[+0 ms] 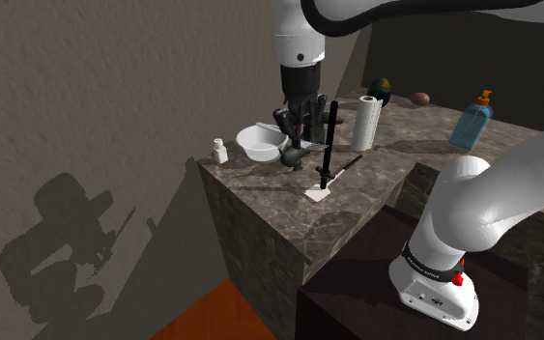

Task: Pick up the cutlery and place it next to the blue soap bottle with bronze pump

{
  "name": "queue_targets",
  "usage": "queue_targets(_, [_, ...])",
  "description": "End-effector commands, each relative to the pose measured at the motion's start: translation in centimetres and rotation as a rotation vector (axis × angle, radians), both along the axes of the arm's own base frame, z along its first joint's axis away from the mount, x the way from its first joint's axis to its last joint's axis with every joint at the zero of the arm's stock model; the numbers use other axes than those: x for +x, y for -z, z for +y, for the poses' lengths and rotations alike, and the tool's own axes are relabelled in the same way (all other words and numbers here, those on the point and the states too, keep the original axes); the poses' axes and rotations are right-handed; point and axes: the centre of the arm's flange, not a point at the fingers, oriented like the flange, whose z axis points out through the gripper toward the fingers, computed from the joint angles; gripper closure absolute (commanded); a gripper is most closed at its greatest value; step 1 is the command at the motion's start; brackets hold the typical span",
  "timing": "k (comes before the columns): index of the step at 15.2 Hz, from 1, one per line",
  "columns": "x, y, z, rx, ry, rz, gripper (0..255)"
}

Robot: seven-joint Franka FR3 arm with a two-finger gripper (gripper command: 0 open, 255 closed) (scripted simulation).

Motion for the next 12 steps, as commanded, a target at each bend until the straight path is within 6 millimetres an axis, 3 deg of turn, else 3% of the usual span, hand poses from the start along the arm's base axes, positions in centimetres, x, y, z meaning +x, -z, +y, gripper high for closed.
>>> queue_targets(1, [0.0,-1.0,0.0,0.0,0.0,0.0,255])
queue_targets(6, [0.0,-3.6,0.0,0.0,0.0,0.0,255])
queue_targets(12, [-3.6,-3.6,-7.1,0.0,0.0,0.0,255])
